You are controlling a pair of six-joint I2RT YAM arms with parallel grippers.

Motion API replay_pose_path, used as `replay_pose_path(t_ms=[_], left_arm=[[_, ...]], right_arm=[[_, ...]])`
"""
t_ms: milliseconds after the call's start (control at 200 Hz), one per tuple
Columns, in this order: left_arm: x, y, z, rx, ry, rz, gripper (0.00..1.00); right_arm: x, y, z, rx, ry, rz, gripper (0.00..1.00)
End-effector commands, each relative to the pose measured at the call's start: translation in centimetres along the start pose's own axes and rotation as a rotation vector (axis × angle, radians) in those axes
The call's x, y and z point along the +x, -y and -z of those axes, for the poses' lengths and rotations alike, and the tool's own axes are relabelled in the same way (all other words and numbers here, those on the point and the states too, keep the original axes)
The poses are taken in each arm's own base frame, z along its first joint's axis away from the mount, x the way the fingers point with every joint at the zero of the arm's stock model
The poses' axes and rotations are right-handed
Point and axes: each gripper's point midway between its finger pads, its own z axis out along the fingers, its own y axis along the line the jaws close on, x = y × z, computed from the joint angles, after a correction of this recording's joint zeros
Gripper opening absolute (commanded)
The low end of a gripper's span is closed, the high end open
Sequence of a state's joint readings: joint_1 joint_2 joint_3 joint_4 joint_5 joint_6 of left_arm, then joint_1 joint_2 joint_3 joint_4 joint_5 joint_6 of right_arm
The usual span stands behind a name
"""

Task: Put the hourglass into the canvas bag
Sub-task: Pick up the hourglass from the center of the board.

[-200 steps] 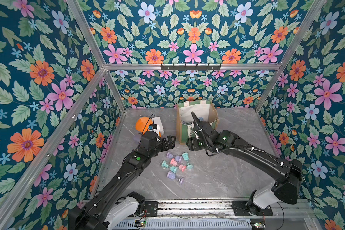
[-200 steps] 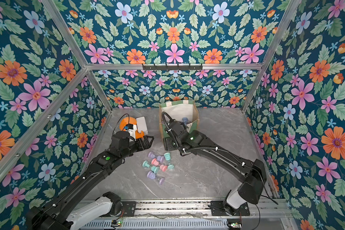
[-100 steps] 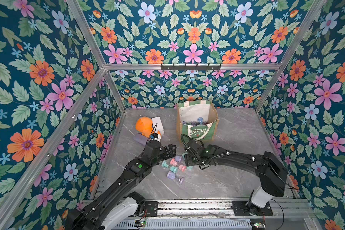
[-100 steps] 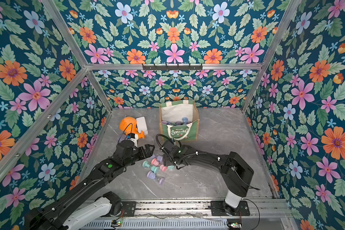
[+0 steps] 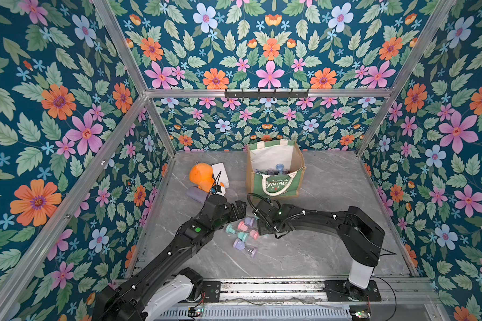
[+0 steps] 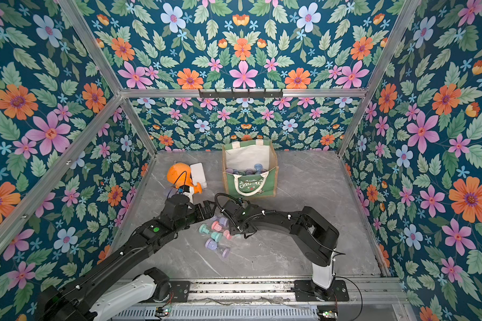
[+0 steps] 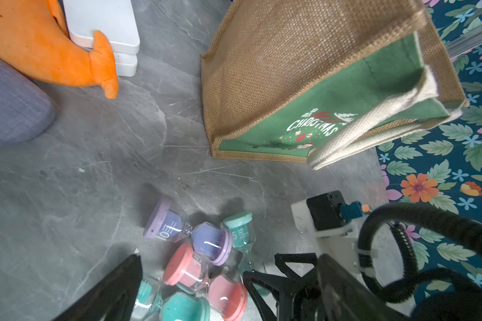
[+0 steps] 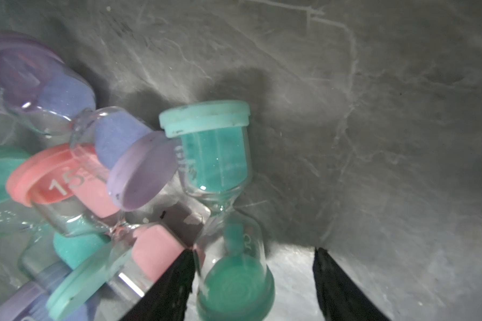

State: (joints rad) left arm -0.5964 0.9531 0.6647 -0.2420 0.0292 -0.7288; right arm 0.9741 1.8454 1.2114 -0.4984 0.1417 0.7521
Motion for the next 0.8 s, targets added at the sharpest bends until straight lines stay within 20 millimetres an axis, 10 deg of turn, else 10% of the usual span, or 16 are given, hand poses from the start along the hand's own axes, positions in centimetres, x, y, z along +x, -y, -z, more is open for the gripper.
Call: replay_pose_path(t_ms=[0, 795], left_arm=[[-0.3, 0.3, 0.0, 0.011, 0.008, -0.014, 1.00], [-0.3, 0.3, -0.1, 0.009, 0.010, -0.019, 1.00]], right_arm=[[0.0, 0.3, -0.4, 0.025, 0.006, -0.013, 0.67], [1.4, 0.7, -2.0, 0.047, -0.038, 0.010, 0.50]])
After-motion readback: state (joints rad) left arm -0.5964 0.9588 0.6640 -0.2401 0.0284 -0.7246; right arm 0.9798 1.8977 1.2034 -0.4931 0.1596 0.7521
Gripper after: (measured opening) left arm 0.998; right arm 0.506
